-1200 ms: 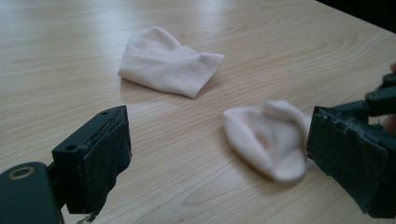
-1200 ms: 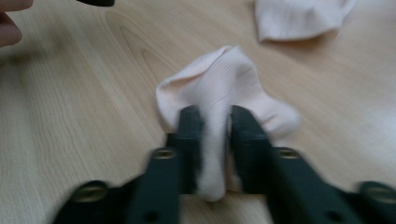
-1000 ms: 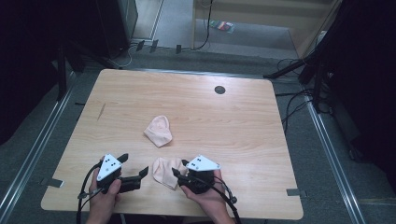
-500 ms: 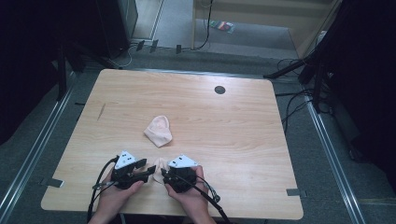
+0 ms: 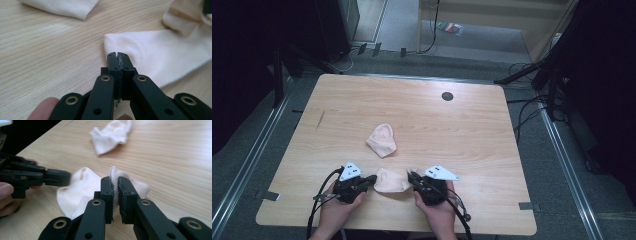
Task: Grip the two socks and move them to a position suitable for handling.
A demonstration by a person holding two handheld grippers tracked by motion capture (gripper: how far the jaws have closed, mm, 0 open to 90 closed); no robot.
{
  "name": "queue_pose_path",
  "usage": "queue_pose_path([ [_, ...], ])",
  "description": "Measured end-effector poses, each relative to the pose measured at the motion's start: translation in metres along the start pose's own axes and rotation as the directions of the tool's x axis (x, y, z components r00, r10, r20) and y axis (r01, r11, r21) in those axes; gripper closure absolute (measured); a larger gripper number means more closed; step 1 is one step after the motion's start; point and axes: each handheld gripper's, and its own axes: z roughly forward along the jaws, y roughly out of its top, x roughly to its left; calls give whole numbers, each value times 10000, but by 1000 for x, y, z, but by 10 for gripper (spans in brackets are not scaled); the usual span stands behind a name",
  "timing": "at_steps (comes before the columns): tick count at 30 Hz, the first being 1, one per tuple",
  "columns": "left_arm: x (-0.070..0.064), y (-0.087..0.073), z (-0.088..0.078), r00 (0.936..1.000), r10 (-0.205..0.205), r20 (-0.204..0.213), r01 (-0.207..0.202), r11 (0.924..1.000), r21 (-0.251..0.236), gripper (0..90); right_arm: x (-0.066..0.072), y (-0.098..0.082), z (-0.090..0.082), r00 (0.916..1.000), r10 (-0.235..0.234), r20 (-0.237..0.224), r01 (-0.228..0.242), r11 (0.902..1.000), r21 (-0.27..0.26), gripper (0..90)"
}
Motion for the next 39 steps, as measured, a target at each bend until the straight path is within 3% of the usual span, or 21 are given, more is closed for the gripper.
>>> queue_pose_path([
  [3,-3,0,0,10000,44,-36,-44,10000,-66,900,-16,-8,-8,9979,629,177,-631,9979,144,829],
  [6,-7,-1,0,9998,177,-76,-178,9998,-57,900,-25,-14,-13,9953,902,364,-915,9952,350,825],
  [10,-8,-2,0,9998,220,-28,-220,9997,-64,900,-37,-18,-25,9885,1077,1057,-1132,9925,469,792],
  [12,-7,-3,-2,9998,126,132,-123,9997,-234,823,-45,-19,-32,9843,1162,1326,-1230,9914,442,775],
  [14,-7,-4,-7,9996,157,226,-146,9988,-460,703,-50,-20,-40,9850,831,1513,-889,9955,319,747],
  [15,-7,-4,-10,9994,242,230,-227,9978,-629,674,-51,-20,-43,9886,636,1367,-679,9973,266,734],
  [16,-6,-5,-13,9991,332,278,-308,9962,-809,644,-52,-20,-47,9942,492,952,-514,9985,202,716],
  [17,-6,-6,-16,9983,507,300,-476,9944,-945,628,-50,-20,-51,9997,-212,125,211,9998,72,698],
  [18,-6,-6,-17,9973,640,358,-599,9925,-1070,628,-50,-20,-51,9997,-212,125,211,9998,72,698],
  [19,-5,-6,-19,9951,840,530,-771,9898,-1197,627,-47,-21,-52,9986,-502,-145,502,9987,26,693],
  [22,-8,-6,-15,9913,1084,745,-986,9873,-1249,620,-36,-25,-46,9767,-1774,-1205,1771,9841,-138,668],
  [23,-8,-5,-12,9901,1074,905,-964,9883,-1186,614,-33,-27,-42,9666,-2093,-1476,2095,9777,-147,648],
  [24,-9,-5,-10,9899,1077,926,-970,9888,-1132,614,-28,-28,-36,9514,-2610,-1636,2610,9651,-222,615],
  [27,-10,-5,-8,9894,1084,968,-985,9899,-1018,615,-25,-28,-27,9350,-3121,-1682,3149,9491,-104,554],
  [30,-8,-5,-8,9902,991,981,-888,9906,-1041,615,-30,-29,-19,9343,-3144,-1679,3227,9462,236,536],
  [34,-7,-5,-7,9906,932,999,-832,9915,-1005,615,-32,-29,-15,9287,-3453,-1350,3560,9322,648,550],
  [37,-7,-5,-7,9900,962,1033,-860,9914,-988,613,-29,-29,-11,9200,-3767,-1082,3883,9134,1219,581],
  [39,-7,-5,-7,9901,950,1030,-848,9914,-997,610,-26,-30,-11,9055,-4164,-823,4239,8966,1282,647],
])
